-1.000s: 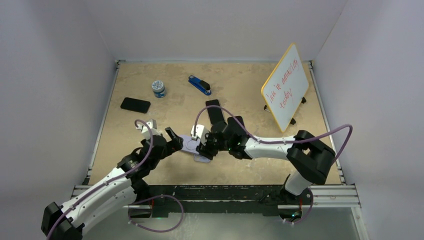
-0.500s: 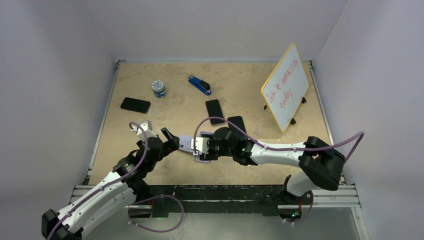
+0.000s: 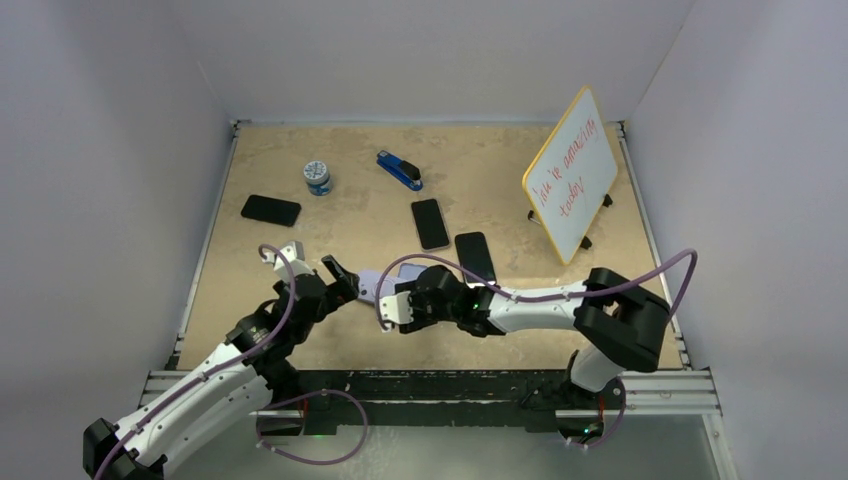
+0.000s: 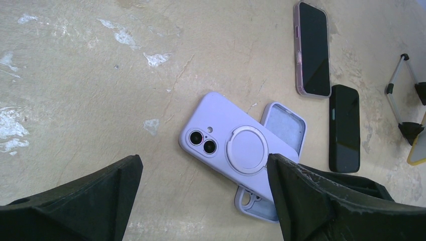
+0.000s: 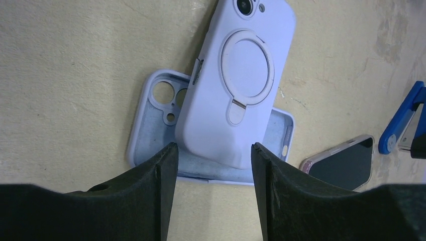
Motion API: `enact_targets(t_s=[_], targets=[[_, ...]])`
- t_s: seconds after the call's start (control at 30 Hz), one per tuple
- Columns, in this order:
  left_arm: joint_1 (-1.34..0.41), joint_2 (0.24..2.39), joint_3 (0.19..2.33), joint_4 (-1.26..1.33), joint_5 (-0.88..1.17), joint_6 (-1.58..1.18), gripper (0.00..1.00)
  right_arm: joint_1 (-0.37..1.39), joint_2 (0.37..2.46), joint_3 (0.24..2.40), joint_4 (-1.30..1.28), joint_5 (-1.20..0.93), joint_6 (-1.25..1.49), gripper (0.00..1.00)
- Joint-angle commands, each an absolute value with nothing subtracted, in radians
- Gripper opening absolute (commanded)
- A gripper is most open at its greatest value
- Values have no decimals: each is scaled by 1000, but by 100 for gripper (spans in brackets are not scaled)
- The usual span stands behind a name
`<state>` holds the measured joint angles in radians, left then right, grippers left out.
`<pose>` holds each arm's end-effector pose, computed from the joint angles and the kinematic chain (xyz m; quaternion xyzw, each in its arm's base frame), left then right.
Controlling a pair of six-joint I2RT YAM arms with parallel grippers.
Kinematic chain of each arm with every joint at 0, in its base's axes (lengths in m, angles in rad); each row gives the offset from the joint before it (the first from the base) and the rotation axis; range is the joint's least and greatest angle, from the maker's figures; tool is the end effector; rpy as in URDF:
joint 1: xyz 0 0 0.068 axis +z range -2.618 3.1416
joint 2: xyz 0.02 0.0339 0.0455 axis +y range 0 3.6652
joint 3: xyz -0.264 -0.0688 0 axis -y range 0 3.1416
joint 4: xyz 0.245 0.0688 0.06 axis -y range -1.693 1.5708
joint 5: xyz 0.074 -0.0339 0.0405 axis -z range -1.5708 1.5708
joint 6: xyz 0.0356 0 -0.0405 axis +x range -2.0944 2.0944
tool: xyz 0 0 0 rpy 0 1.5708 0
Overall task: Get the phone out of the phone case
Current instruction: Pick up the phone at the center of the board.
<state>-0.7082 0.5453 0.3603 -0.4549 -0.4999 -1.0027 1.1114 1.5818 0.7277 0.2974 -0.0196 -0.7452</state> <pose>0.1103 -0.0720 0.2015 -0.2369 0.8402 -0.1833 0.4521 0.1422 0.2890 0.1743 -0.7027 0.5200 0.0968 0.4759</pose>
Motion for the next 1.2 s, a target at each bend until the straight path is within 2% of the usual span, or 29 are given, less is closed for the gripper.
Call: enact_targets(t_s=[0.0,0.43,0.6,0.77,1.07,1.17], targets=[[-709,542,379,-433,-495,-990,100,1119,1608,720,349,21,-807,57],[-709,547,378,-420,-480,-980,100,1140,1671,720,407,34,-840,53],[-709,551,386,-416,-467,-974,100,1140,1642,727,406,-70,-781,44],[-709,563,400,-403,-451,-969,100,1122,1632,759,420,-158,-672,27],[-709,631,428,-336,-411,-950,100,962,1596,771,558,-380,-336,18],[-709,652,431,-304,-402,-948,100,908,1602,769,613,-440,-210,12]])
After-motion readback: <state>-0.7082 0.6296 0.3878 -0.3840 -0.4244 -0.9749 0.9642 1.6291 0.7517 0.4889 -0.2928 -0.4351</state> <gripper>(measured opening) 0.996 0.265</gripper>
